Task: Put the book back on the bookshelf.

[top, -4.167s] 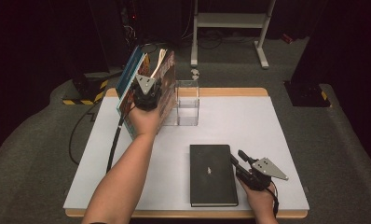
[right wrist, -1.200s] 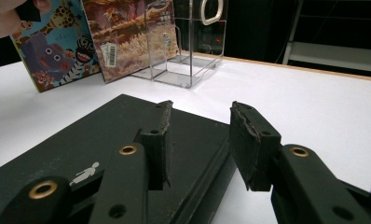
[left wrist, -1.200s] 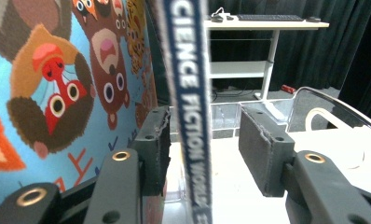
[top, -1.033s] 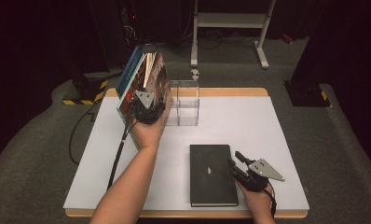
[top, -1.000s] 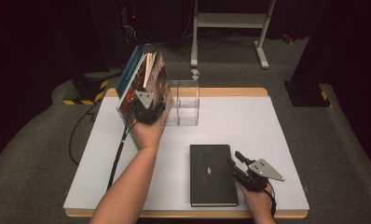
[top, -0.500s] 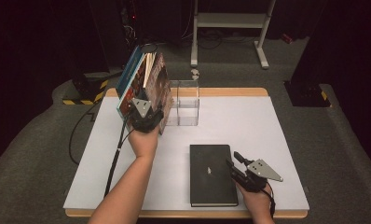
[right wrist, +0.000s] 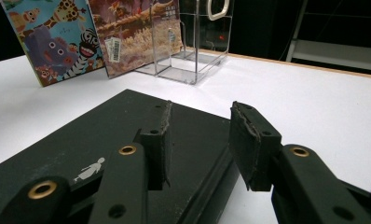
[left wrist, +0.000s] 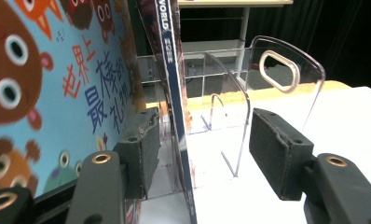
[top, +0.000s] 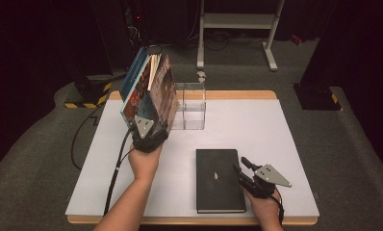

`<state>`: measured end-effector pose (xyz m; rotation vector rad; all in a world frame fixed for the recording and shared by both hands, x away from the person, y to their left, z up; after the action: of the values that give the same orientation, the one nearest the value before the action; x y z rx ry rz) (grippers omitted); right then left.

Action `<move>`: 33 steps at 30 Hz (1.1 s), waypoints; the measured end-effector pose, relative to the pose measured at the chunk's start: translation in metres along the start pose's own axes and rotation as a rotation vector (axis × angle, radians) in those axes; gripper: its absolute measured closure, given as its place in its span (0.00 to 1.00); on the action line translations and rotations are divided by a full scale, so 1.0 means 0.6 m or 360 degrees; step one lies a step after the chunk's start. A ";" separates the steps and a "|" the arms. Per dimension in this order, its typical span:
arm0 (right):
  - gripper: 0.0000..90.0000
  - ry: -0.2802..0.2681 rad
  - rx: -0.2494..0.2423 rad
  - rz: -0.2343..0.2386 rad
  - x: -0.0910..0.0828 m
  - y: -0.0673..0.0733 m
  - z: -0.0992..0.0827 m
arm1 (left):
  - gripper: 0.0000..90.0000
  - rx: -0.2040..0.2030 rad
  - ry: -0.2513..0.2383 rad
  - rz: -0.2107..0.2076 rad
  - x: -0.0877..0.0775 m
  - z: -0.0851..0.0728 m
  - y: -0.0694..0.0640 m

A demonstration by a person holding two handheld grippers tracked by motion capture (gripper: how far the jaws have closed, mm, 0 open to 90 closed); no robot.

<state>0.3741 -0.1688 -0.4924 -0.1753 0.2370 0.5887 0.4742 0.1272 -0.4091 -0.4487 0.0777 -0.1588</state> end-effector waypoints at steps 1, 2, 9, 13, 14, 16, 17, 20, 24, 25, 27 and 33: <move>0.66 0.0000 0.0001 0.0001 0.000 0.000 0.000 | 0.46 -0.0010 0.0020 0.0000 -0.002 -0.002 0.001; 0.66 0.0001 0.0001 0.0000 0.000 -0.001 0.000 | 0.46 -0.0001 0.0039 -0.0006 -0.006 -0.006 0.001; 0.66 0.0010 0.0002 -0.0003 0.001 -0.001 -0.003 | 0.43 -0.0013 0.0133 -0.0105 -0.034 -0.029 -0.003; 0.66 0.0014 0.0001 -0.0002 0.002 0.001 -0.004 | 0.40 -0.0014 0.0226 -0.0149 -0.047 -0.045 -0.004; 0.66 0.0015 -0.0001 0.0000 0.002 0.001 -0.004 | 0.39 -0.0012 0.0255 -0.0160 -0.050 -0.050 -0.005; 0.66 0.0015 -0.0005 0.0000 0.003 0.001 -0.004 | 0.38 -0.0001 0.0272 -0.0182 -0.056 -0.055 -0.006; 0.66 0.0015 -0.0006 0.0000 0.003 0.001 -0.004 | 0.38 0.0016 0.0282 -0.0199 -0.060 -0.059 -0.007; 0.66 0.0015 0.0001 -0.0001 0.002 0.001 -0.004 | 0.35 0.0022 0.0305 -0.0225 -0.067 -0.066 -0.011; 0.66 0.0016 0.0004 0.0001 0.002 0.001 -0.004 | 0.31 -0.0002 0.0312 -0.0267 -0.080 -0.072 -0.018; 0.66 0.0016 0.0003 0.0001 0.002 0.001 -0.004 | 0.31 -0.0009 0.0325 -0.0280 -0.084 -0.074 -0.020; 0.66 0.0019 -0.0004 0.0003 0.002 0.001 -0.005 | 0.30 -0.0012 0.0347 -0.0297 -0.089 -0.079 -0.021; 0.65 0.0021 -0.0004 0.0005 0.002 0.001 -0.005 | 0.30 -0.0028 0.0440 -0.0332 -0.104 -0.098 -0.019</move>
<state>0.3740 -0.1683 -0.4955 -0.1812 0.2495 0.5909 0.4047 0.1025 -0.4546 -0.4500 0.3042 -0.4255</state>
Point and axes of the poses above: each handheld gripper's, and its own axes: x roughly forward along the jaws, z roughly out of its top, y roughly to its left, the point moved 6 cm from there along x, roughly forward along the jaws, and after that the axes turned 7 degrees about -x, right-handed, at the moved point
